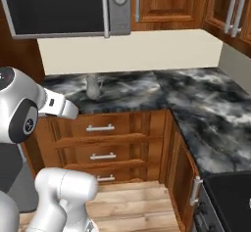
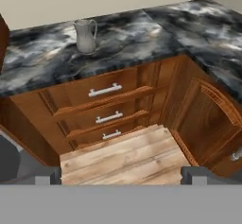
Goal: Move the mayonnaise and corn from the top shelf to the second highest shelf to make space. Then, place the pitcher from the counter on the cleared top shelf.
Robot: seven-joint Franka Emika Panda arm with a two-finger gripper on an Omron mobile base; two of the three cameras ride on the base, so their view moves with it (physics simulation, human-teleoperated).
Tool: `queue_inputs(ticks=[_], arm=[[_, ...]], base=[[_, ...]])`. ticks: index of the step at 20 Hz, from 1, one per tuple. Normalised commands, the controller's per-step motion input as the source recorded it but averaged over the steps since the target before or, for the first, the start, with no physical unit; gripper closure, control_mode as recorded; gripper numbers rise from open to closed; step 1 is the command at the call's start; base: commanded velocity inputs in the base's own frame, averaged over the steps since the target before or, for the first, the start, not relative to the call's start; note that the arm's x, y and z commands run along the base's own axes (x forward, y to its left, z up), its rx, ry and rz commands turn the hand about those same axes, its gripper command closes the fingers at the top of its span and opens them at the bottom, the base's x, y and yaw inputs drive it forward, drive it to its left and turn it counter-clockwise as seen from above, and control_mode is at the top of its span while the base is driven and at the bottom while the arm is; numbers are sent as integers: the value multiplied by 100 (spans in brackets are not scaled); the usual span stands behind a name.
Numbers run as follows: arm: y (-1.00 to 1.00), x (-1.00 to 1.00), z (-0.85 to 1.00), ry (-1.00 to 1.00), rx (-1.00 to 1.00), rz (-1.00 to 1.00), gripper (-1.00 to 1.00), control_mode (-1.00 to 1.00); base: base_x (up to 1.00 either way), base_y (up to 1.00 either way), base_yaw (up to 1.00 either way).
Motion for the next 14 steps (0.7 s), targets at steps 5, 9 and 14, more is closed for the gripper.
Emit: queue_inputs(ticks=[5, 9, 14], arm=[[0, 0, 0, 0, 0, 0, -100, 100], [0, 0, 0, 0, 0, 0, -100, 100], [0, 0, 0, 0, 0, 0, -100, 100]], base=[[76, -23, 44], [60, -36, 41], [62, -37, 40]])
